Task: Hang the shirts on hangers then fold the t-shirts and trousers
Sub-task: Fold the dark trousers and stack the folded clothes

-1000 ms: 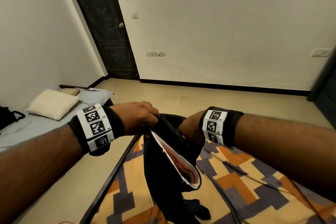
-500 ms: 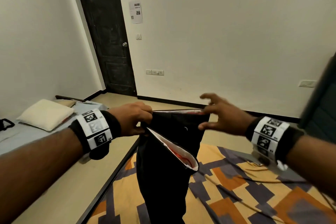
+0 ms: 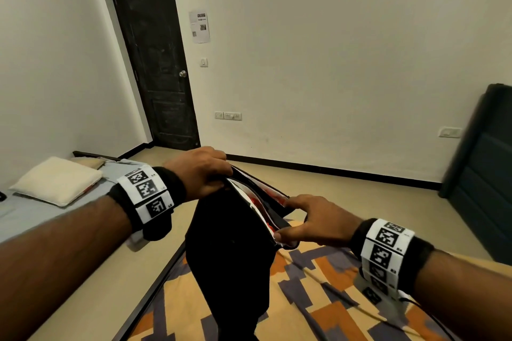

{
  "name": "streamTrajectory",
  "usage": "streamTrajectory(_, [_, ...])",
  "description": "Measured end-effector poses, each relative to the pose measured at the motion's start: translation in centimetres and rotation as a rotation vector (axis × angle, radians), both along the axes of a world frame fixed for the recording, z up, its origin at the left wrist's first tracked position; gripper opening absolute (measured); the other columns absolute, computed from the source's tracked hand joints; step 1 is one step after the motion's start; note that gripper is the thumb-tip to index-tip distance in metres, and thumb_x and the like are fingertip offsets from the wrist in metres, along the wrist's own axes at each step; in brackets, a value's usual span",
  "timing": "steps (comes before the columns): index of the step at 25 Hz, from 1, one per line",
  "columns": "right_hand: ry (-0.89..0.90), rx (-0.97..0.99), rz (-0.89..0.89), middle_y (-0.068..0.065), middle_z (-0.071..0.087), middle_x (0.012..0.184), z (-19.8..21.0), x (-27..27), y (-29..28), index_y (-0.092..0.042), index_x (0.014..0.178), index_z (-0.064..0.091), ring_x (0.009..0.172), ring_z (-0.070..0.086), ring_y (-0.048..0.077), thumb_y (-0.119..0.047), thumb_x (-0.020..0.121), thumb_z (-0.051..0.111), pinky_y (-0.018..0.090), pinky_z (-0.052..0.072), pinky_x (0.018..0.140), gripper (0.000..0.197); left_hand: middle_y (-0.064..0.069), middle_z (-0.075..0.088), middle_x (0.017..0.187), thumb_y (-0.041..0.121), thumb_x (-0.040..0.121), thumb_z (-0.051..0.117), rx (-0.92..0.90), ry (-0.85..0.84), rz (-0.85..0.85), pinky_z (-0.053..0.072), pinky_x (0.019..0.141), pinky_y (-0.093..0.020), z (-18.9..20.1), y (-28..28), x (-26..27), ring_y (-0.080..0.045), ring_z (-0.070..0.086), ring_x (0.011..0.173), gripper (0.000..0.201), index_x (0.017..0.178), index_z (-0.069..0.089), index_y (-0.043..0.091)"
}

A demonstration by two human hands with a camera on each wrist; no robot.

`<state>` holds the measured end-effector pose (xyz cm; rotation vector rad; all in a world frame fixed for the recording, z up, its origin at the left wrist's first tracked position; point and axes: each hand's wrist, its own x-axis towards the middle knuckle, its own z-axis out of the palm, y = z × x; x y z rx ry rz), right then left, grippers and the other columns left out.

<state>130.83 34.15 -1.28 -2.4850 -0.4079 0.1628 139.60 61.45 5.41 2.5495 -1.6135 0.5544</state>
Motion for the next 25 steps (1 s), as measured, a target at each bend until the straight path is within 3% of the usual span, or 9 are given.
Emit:
streamTrajectory(4, [-0.017,-0.156,-0.085,-0.012,0.055,0.114,0.2,0.4,1.2,-0.036,0.132,0.05,0.071,0.052,-0.001,-0.04,0.086,0.064,0.011,0.042,0.054,0.048,-0.001,0.061,0.077,0.008,0.07,0.079,-0.016,0.014,0.014,0.036,0.057,-0.018,0.2,0.2,-0.4,-0.012,0.051,0.07,0.026,0.094,0.074,0.016])
streamTrajectory(8, [-0.125,-0.355,-0.188,-0.002,0.065,0.108,1.5,1.0,1.2,-0.032,0.12,0.059,0.096,0.063,0.023,-0.03,0.086,0.058,0.034,0.052,0.076,0.034,0.0,0.062,0.077,0.016,0.075,0.072,0.022,0.05,0.019,0.037,0.06,-0.015,0.5,0.6,-0.9,-0.017,0.057,0.07,0.012,0.087,0.073,0.017])
streamTrajectory(11, [-0.109,-0.309,-0.236,0.006,0.068,0.08,7.4,2.2,0.4,-0.016,0.089,0.066,0.069,0.068,0.023,-0.018,0.086,0.061,0.032,0.054,0.058,0.007,0.003,0.061,0.074,0.041,0.076,0.05,-0.004,0.056,0.058,0.053,0.064,-0.037,1.1,0.4,0.0,-0.012,0.052,0.069,0.033,0.081,0.072,0.016])
streamTrajectory(13, [-0.082,-0.345,-0.224,0.009,0.066,0.072,13.5,3.5,-0.3,-0.01,0.078,0.062,0.058,0.069,0.021,-0.012,0.087,0.06,0.032,0.057,0.053,0.009,0.006,0.056,0.066,0.043,0.073,0.05,-0.056,0.003,0.079,0.053,0.071,-0.043,2.9,-0.3,1.3,-0.014,0.049,0.066,0.037,0.076,0.071,0.013])
streamTrajectory(16, [-0.335,-0.439,-0.242,0.012,0.067,0.084,21.3,3.4,-1.6,-0.008,0.084,0.066,0.074,0.069,0.028,-0.014,0.084,0.064,0.04,0.056,0.066,0.006,-0.004,0.054,0.074,0.039,0.069,0.055,-0.263,-0.132,0.096,0.049,0.075,-0.039,7.4,-2.1,3.1,-0.021,0.05,0.067,0.033,0.071,0.066,0.007])
streamTrajectory(18, [-0.569,-0.629,-0.24,0.01,0.067,0.089,24.2,2.3,-2.5,-0.011,0.086,0.068,0.085,0.06,0.031,-0.017,0.08,0.066,0.037,0.049,0.072,0.008,-0.01,0.054,0.096,0.047,0.063,0.054,-0.363,-0.069,0.191,0.044,0.085,-0.035,11.0,-3.6,3.3,-0.024,0.054,0.088,0.04,0.078,0.064,0.011])
streamTrajectory(19, [-0.561,-0.712,-0.232,0.01,0.066,0.087,24.6,1.5,-2.9,-0.011,0.083,0.066,0.085,0.058,0.031,-0.018,0.08,0.066,0.035,0.045,0.07,0.008,-0.007,0.054,0.094,0.05,0.061,0.052,-0.307,0.015,0.248,0.044,0.084,-0.034,12.0,-4.5,2.9,-0.026,0.055,0.09,0.039,0.078,0.061,0.015])
streamTrajectory(22, [-0.528,-0.648,-0.331,0.0,0.061,0.059,27.8,-0.9,-5.2,-0.01,0.077,0.063,0.067,0.058,0.026,-0.015,0.081,0.062,0.029,0.041,0.06,0.006,0.006,0.05,0.064,0.042,0.063,0.053,-0.359,0.128,0.282,0.042,0.067,-0.029,15.2,-7.7,1.8,-0.025,0.054,0.072,0.017,0.066,0.047,0.027])
streamTrajectory(25, [-0.422,-0.48,-0.406,-0.001,0.054,0.04,29.3,-3.6,-8.1,-0.011,0.077,0.066,0.036,0.048,0.015,-0.008,0.083,0.058,0.022,0.041,0.048,0.011,0.007,0.051,0.061,0.034,0.065,0.067,-0.467,0.13,0.141,0.042,0.062,-0.026,16.9,-9.8,-0.1,-0.019,0.051,0.065,0.02,0.062,0.048,0.028])
